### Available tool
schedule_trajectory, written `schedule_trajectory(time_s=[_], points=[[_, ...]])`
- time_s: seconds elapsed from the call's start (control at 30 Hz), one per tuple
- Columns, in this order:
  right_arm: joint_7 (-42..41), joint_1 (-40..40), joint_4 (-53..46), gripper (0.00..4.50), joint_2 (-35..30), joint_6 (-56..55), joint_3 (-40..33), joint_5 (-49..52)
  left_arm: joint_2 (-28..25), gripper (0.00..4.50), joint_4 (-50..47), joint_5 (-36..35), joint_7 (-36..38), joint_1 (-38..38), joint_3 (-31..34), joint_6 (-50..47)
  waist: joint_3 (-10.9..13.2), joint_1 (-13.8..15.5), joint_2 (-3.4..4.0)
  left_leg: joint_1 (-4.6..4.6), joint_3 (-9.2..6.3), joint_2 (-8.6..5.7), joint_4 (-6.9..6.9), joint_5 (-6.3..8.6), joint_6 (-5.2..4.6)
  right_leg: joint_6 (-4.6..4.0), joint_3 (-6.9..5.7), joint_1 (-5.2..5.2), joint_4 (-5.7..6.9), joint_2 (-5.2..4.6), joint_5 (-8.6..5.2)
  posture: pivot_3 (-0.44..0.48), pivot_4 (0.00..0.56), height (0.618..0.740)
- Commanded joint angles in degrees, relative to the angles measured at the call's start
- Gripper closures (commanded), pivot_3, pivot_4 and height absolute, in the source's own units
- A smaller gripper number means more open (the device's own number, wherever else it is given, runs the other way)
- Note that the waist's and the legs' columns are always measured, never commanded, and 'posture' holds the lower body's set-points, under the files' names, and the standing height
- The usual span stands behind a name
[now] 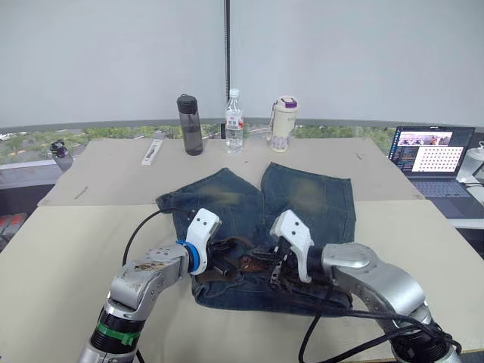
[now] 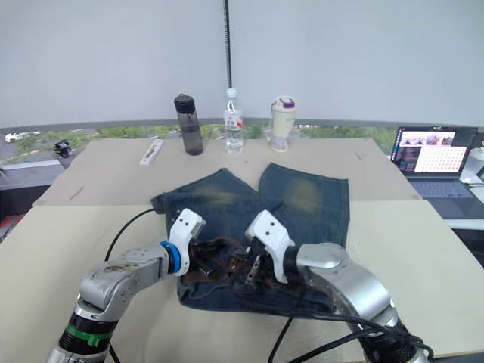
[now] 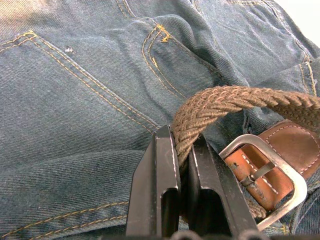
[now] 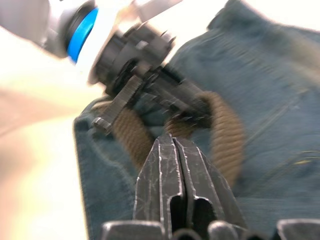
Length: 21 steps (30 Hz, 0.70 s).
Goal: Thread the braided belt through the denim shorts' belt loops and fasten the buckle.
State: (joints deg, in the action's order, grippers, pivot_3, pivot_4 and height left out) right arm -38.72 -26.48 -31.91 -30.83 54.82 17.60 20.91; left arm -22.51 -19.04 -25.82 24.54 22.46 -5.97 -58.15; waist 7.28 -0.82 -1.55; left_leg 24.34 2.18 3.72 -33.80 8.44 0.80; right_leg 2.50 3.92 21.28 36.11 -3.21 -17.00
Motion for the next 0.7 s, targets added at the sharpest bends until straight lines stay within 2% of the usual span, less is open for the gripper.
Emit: schedule_trajectory(time_s=[0.03,0.43,0.7], points=[[-0.1,-3.7,3.2,4.46,-2.4,-2.7,5.8,-5.6,-0.2,4.50,-0.8,0.8,0.4,1.5,-1.1,1.0,0.0,0.0,0.00,-0.01,0.00,0.00,0.00,0.00,0.00,-0.04,0.00,0.03,-0.01,0.00,-0.01,0.000,0.150,0.740],[-4.4,-5.0,4.7,4.46,-4.6,-3.0,9.8,-8.0,0.3,4.50,-2.1,1.4,0.4,0.5,-1.5,1.9,0.0,0.1,0.00,0.01,0.00,0.01,0.01,0.00,0.00,-0.02,-0.01,-0.01,-0.01,0.01,0.00,0.000,0.150,0.740],[-4.3,-5.1,6.6,4.46,-3.3,-4.3,11.2,-10.0,0.2,4.50,-2.3,1.5,0.6,0.1,-1.5,2.4,0.0,0.1,0.00,-0.01,0.00,0.01,0.01,0.00,0.00,-0.02,-0.01,-0.01,-0.01,0.01,0.00,0.000,0.150,0.740]])
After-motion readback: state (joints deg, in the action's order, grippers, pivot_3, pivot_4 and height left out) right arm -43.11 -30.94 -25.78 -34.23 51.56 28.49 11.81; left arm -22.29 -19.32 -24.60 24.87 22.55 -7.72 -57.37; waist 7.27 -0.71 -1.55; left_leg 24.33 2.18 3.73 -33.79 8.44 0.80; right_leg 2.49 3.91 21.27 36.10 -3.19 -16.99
